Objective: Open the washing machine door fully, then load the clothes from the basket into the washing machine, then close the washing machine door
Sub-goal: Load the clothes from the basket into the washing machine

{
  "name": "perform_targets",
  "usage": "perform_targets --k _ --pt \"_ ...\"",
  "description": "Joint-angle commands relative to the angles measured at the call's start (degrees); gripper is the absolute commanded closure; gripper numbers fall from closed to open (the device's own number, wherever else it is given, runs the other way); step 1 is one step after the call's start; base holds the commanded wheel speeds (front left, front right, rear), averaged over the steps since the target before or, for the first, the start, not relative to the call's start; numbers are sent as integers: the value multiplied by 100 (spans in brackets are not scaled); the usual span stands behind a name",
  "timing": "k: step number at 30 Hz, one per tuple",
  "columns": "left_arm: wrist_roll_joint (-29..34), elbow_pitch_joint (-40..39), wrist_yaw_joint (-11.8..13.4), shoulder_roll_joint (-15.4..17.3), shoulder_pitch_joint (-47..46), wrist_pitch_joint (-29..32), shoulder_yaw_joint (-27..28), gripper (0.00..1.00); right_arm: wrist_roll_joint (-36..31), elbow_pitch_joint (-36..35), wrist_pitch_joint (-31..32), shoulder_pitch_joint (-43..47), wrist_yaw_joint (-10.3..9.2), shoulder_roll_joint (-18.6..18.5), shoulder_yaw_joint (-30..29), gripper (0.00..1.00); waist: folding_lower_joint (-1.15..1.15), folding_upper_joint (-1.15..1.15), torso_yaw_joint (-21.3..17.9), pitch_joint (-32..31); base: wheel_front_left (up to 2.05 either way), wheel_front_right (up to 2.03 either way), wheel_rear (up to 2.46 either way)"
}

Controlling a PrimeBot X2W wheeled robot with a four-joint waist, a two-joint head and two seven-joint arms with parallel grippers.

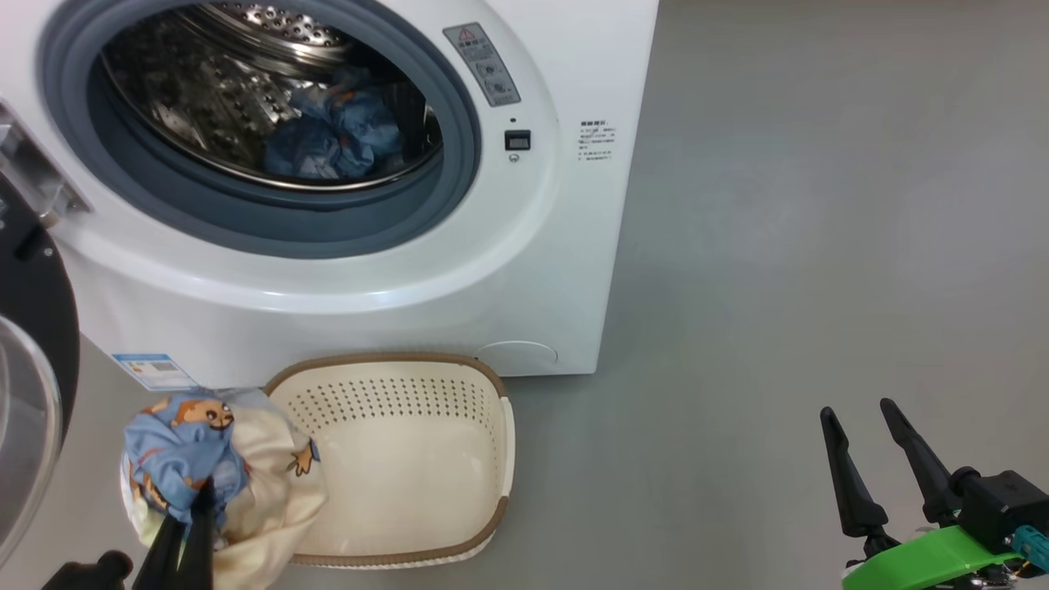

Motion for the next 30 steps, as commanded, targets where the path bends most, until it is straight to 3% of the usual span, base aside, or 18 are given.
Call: perform_targets --k 1,18,30 --pt "-39 -114 3 134 -318 -60 174 100 -5 -163 -46 -132 25 -59 127 0 0 0 -64 118 0 0 0" --pt "-136 181 3 888 -2562 -60 -161 100 -79 -153 -46 -751 25 293 332 0 0 0 -593 1132 0 0 0" --pt "-482 1551 3 1421 -4312 -44 -764 100 -99 -146 -46 -1048 25 449 493 0 0 0 -939 1616 0 0 0"
